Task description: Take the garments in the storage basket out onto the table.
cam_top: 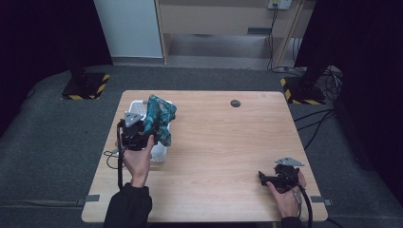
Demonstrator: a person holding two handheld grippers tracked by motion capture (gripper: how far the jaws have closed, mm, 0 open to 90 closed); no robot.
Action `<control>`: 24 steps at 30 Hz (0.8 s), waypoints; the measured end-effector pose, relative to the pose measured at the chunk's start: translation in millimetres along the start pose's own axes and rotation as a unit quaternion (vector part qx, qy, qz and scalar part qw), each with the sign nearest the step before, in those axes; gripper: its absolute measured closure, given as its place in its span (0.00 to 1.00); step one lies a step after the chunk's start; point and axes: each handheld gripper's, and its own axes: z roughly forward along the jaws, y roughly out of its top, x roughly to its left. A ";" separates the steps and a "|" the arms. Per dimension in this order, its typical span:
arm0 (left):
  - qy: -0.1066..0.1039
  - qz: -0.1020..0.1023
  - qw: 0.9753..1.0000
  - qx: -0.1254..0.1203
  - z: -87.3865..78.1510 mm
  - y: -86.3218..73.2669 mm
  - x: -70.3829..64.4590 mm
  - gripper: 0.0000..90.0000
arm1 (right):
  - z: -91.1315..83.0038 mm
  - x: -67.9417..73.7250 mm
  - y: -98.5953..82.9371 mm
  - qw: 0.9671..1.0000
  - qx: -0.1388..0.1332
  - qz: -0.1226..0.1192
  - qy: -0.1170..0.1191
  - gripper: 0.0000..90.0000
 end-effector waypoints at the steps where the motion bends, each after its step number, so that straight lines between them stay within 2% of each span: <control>1: -0.002 0.001 1.000 -0.001 0.6 -0.2 -2.1 0.79 | 0.0 0.0 0.0 1.000 0.000 0.000 0.000 0.00; 8: -0.018 0.007 1.000 -0.002 5.2 -1.2 -16.2 0.79 | 0.0 0.0 0.0 1.000 0.000 0.000 0.000 0.00; 24: -0.038 0.026 0.999 0.005 15.5 -7.1 -41.3 0.79 | 0.0 0.0 0.0 1.000 0.000 0.000 0.000 0.00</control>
